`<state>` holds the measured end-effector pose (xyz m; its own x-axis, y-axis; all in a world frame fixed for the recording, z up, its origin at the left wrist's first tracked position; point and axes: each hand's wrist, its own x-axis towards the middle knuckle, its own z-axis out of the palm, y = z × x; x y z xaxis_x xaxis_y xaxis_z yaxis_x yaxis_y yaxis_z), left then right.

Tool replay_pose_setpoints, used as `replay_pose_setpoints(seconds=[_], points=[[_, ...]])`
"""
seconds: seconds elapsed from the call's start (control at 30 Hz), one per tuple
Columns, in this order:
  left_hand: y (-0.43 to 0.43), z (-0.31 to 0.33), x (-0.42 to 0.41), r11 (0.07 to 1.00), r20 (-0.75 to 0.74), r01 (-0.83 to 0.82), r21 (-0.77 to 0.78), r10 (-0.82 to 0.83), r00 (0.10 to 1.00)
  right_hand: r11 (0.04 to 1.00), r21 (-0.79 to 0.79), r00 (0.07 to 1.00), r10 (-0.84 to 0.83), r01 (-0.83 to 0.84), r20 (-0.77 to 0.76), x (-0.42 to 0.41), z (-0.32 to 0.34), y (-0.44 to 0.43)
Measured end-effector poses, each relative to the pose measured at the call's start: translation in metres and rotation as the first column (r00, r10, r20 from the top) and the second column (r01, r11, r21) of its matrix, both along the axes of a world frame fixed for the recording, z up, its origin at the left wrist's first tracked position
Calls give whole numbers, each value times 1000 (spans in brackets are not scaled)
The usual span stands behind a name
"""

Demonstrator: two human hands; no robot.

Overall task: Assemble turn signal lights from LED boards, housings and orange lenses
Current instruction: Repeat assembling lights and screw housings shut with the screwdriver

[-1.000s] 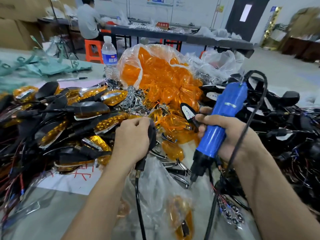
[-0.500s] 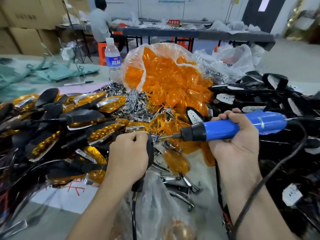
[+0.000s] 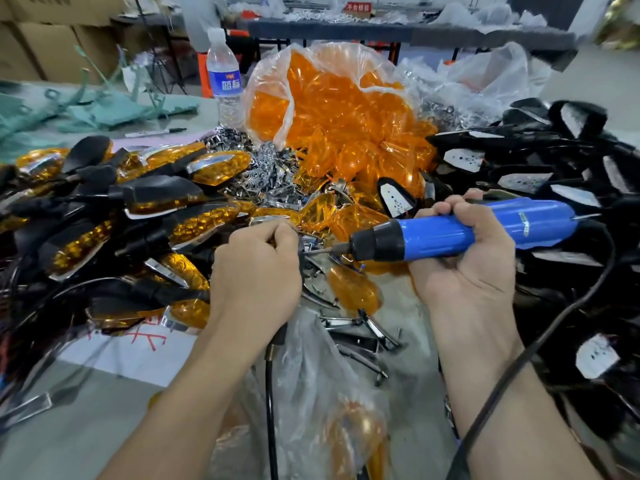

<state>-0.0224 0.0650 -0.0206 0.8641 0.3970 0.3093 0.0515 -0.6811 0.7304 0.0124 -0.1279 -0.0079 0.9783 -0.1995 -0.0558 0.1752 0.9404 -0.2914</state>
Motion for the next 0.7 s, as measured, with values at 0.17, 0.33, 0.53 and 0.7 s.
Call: replay_pose_setpoints(seconds=[0.17,0.33,0.53,0.7], points=[[-3,4,-2,1000,-55,-4,-2,4,999,999,-35,999,-10,12,35,-2,-2,2],[-5,6,-4,1000,-73,4,-6,-4,997,997,-70,997,-6,11,74,-1,-3,-3],[-6,5,-4,1000,-69,2,-8,-2,998,997,-80,993,12,-3,115,-3,-4,-3],[-5,5,-3,1000,-51,-23,-6,22,998,997,-74,992,13,-4,126,-2,-5,-4]])
